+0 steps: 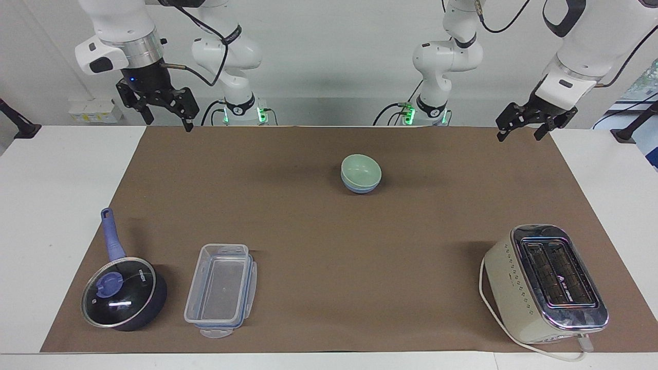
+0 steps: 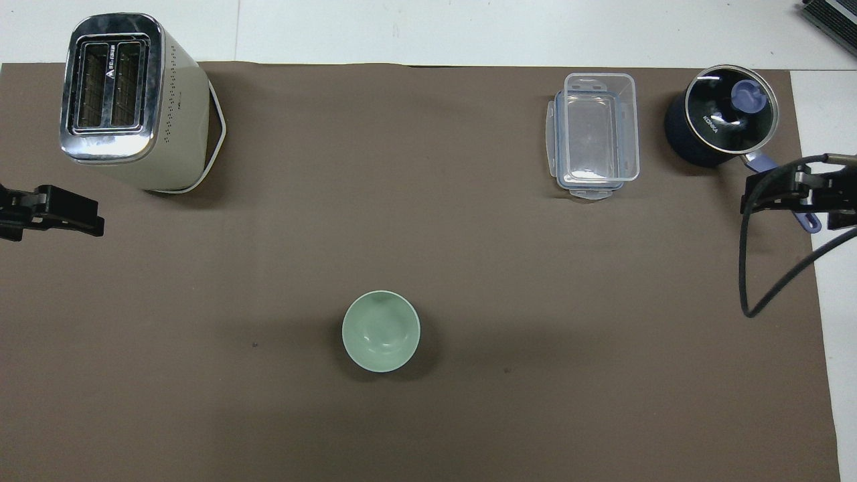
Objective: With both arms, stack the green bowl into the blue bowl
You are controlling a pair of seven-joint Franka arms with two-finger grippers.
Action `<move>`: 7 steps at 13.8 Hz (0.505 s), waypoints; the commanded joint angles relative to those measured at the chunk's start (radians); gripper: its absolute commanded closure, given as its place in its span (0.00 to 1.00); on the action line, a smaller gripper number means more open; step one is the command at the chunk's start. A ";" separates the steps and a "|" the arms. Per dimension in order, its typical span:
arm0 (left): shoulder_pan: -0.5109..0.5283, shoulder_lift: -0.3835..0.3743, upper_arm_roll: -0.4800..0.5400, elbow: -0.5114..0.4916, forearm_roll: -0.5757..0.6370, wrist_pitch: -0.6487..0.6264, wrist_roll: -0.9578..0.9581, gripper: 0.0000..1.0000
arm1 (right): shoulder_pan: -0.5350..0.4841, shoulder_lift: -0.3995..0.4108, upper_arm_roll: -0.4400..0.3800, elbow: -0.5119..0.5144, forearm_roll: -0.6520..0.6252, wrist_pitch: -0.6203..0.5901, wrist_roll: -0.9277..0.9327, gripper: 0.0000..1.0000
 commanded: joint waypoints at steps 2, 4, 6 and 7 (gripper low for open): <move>0.008 0.005 -0.007 0.017 0.013 -0.019 -0.001 0.00 | -0.013 -0.008 0.014 -0.010 0.007 -0.022 -0.022 0.00; 0.008 0.005 -0.007 0.017 0.013 -0.019 -0.001 0.00 | -0.012 -0.046 0.016 -0.070 0.010 -0.021 -0.013 0.00; 0.008 0.005 -0.007 0.017 0.013 -0.019 -0.001 0.00 | -0.015 -0.050 0.014 -0.078 0.035 -0.021 -0.011 0.00; 0.008 0.005 -0.007 0.017 0.013 -0.019 -0.001 0.00 | -0.015 -0.050 0.014 -0.078 0.037 -0.016 -0.011 0.00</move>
